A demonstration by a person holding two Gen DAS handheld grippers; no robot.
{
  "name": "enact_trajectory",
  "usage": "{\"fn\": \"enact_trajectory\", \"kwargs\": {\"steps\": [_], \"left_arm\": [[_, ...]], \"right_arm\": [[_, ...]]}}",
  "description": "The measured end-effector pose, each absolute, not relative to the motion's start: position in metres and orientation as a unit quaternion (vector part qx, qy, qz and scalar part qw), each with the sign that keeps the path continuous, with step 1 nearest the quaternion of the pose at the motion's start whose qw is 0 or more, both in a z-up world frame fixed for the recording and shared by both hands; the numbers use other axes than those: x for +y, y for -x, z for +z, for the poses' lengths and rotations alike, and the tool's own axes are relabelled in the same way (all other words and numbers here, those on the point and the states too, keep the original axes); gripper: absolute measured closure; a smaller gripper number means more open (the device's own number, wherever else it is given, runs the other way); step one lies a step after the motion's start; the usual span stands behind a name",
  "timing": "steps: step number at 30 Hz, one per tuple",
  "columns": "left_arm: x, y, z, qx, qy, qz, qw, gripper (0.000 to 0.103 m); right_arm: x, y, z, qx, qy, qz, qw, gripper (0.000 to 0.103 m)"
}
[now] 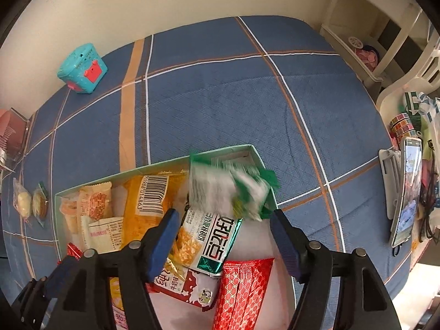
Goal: Organize snacks
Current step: 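Carry the bun and milk carton over the tray and release them, then withdraw both open grippers toward the steamed bun and biscuit packet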
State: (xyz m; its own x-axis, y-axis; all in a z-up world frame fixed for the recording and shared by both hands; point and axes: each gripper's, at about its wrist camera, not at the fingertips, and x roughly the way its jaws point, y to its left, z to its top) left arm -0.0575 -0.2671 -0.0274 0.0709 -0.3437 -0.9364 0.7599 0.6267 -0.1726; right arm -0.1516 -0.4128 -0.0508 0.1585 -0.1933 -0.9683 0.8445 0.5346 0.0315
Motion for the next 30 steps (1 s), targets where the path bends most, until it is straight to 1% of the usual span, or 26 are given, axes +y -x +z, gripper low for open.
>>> {"fn": "enact_trajectory", "kwargs": {"steps": [1, 2, 3, 6, 8, 10, 11, 12, 13, 14, 18, 19, 20, 30], "left_arm": [[-0.266, 0.056, -0.026, 0.559, -0.183, -0.389, 0.709, 0.059], [-0.265, 0.054, -0.025, 0.559, -0.178, -0.387, 0.711, 0.056], [-0.264, 0.052, -0.024, 0.560, -0.175, -0.386, 0.712, 0.055], [-0.260, 0.044, -0.024, 0.563, -0.166, -0.375, 0.717, 0.047], [-0.255, 0.036, -0.024, 0.565, -0.162, -0.359, 0.725, 0.038], [-0.251, 0.029, -0.024, 0.562, -0.159, -0.342, 0.736, 0.033], [-0.249, 0.025, -0.025, 0.561, -0.157, -0.335, 0.741, 0.030], [-0.246, 0.021, -0.025, 0.560, -0.154, -0.326, 0.746, 0.028], [-0.241, 0.015, -0.025, 0.558, -0.148, -0.314, 0.753, 0.023], [-0.239, 0.012, -0.025, 0.557, -0.145, -0.308, 0.757, 0.019], [-0.228, -0.002, -0.026, 0.549, -0.133, -0.273, 0.779, 0.014], [-0.224, -0.005, -0.026, 0.545, -0.131, -0.263, 0.785, 0.007], [-0.221, -0.008, -0.027, 0.542, -0.129, -0.256, 0.790, 0.004], [-0.210, -0.021, -0.031, 0.554, -0.112, -0.237, 0.790, 0.004]], "right_arm": [[-0.413, 0.151, -0.051, 0.531, -0.306, -0.372, 0.697, 0.027], [-0.413, 0.152, -0.050, 0.531, -0.305, -0.372, 0.698, 0.021], [-0.414, 0.151, -0.050, 0.531, -0.304, -0.372, 0.698, 0.019], [-0.412, 0.150, -0.048, 0.529, -0.302, -0.370, 0.702, 0.019], [-0.411, 0.150, -0.048, 0.528, -0.301, -0.368, 0.704, 0.019], [-0.410, 0.149, -0.048, 0.529, -0.299, -0.366, 0.705, 0.019], [-0.410, 0.148, -0.049, 0.530, -0.298, -0.365, 0.705, 0.016], [-0.409, 0.147, -0.049, 0.531, -0.296, -0.364, 0.706, 0.008], [-0.410, 0.144, -0.050, 0.531, -0.295, -0.363, 0.707, 0.003], [-0.409, 0.144, -0.050, 0.529, -0.293, -0.364, 0.708, 0.000], [-0.408, 0.142, -0.047, 0.524, -0.291, -0.362, 0.714, 0.000], [-0.408, 0.142, -0.047, 0.524, -0.291, -0.362, 0.714, 0.000], [-0.408, 0.142, -0.047, 0.524, -0.291, -0.363, 0.714, 0.000], [-0.407, 0.141, -0.039, 0.518, -0.284, -0.373, 0.715, 0.000]]}}
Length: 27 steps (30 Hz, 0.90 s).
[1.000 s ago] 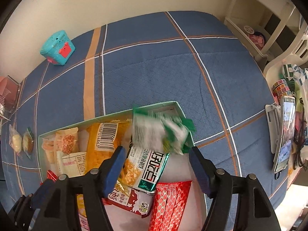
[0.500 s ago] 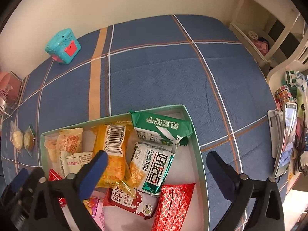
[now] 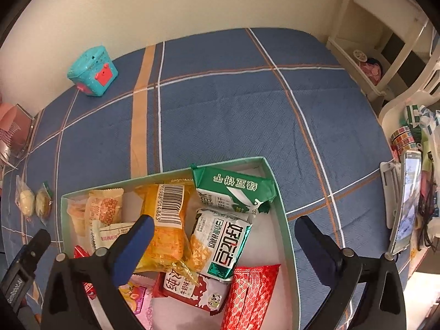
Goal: Organize snacks
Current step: 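Withdraw both open grippers toward the steamed bun and biscuit packet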
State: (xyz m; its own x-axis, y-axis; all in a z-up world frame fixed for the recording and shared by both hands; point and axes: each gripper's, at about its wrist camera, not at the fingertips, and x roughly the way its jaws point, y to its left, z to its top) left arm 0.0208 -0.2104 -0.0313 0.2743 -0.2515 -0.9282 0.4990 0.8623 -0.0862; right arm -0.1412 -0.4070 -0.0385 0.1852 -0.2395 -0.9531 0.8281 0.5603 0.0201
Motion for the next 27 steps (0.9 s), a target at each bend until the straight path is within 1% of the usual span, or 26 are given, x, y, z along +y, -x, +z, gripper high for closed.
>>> {"fn": "enact_trajectory", "kwargs": {"steps": [14, 27], "left_arm": [[-0.192, -0.043, -0.024, 0.545, -0.123, -0.228, 0.797, 0.004], [-0.139, -0.088, -0.021, 0.540, -0.127, -0.172, 0.814, 0.004]], "right_arm": [[-0.384, 0.121, 0.009, 0.486, -0.245, -0.383, 0.747, 0.000], [-0.321, 0.053, -0.003, 0.511, -0.217, -0.310, 0.771, 0.000]]}}
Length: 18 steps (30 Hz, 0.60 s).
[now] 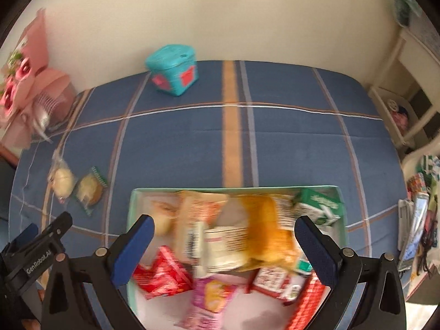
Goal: Organize snacks
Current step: 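Withdraw both open grippers toward the steamed bun and biscuit packet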
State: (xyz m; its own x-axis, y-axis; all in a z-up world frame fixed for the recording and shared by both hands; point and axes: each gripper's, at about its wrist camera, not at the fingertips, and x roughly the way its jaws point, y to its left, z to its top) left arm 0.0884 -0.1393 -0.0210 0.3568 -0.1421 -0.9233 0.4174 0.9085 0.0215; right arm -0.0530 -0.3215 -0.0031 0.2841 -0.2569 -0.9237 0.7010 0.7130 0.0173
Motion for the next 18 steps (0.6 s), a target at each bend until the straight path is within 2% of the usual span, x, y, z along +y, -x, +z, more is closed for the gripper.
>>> {"fn": "enact_trajectory", "kwargs": {"steps": [18], "left_arm": [[-0.044, -0.143, -0.012, 0.542, -0.083, -0.111, 0.829, 0.004]], "right_arm": [[-0.215, -0.032, -0.023, 0.541, -0.172, -0.228, 0.791, 0.000]]}}
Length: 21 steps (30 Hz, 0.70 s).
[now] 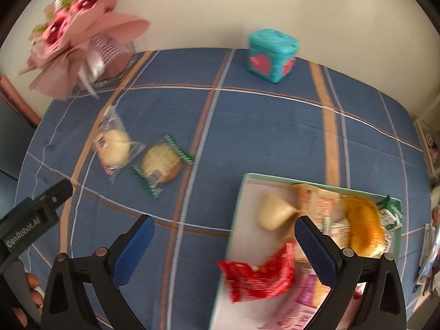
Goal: Organize snacks
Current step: 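Withdraw both open grippers toward the steamed bun and biscuit packet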
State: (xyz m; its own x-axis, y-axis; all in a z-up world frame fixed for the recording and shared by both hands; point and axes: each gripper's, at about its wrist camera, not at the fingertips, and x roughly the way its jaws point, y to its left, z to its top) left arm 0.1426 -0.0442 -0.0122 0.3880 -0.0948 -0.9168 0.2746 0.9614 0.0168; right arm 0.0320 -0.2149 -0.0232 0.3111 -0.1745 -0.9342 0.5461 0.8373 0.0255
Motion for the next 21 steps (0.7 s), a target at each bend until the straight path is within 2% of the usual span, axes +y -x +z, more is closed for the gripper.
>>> {"fn": "enact_trajectory", "kwargs": {"steps": [10, 21], "left_arm": [[-0.016, -0.163, -0.013, 0.544, -0.066, -0.103, 0.830, 0.004], [-0.048, -0.189, -0.031, 0.544, -0.038, -0.156, 0.824, 0.004]], "right_arm": [[-0.191, -0.059, -0.036, 0.541, -0.173, -0.205, 0.797, 0.000], [-0.198, -0.098, -0.067, 0.521, -0.175, -0.196, 0.812, 0.000]]}}
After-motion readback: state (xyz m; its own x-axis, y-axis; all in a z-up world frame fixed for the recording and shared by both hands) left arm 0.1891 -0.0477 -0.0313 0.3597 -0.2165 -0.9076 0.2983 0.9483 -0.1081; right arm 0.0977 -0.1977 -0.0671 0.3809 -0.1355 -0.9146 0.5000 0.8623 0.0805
